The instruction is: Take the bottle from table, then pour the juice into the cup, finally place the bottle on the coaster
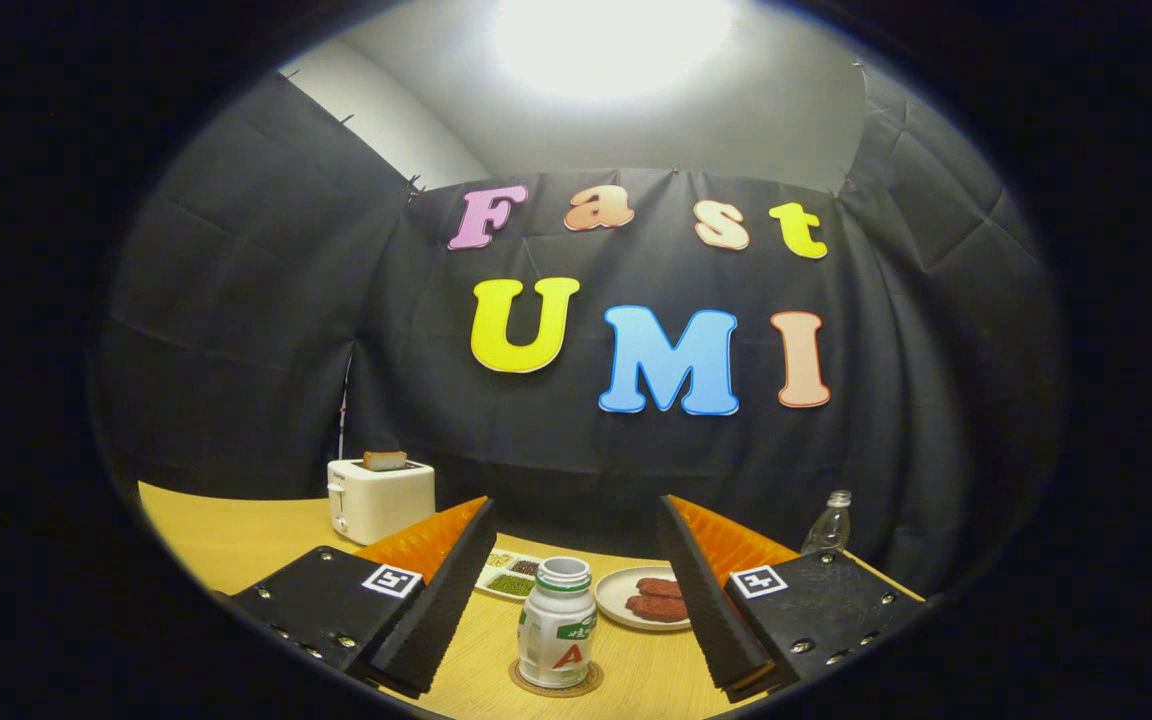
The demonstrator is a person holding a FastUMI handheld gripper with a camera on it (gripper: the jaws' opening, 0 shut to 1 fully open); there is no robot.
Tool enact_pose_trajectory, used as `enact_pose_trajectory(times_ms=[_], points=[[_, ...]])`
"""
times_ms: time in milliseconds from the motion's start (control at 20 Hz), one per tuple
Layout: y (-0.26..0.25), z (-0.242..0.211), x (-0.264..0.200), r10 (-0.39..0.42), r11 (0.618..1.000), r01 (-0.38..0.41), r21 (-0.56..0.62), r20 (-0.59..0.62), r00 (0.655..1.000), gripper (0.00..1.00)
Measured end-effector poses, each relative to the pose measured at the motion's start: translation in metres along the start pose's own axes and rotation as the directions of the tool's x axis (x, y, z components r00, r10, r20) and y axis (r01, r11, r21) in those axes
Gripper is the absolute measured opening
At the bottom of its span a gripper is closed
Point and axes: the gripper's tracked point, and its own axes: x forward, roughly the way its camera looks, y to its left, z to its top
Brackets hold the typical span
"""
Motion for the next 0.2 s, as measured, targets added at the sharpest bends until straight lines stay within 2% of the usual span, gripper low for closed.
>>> enact_pose_trajectory(times_ms=[200], points=[[-0.041,0.026,-0.024,-0.055,0.998,0.054,0.032,0.048,0.997,0.96]])
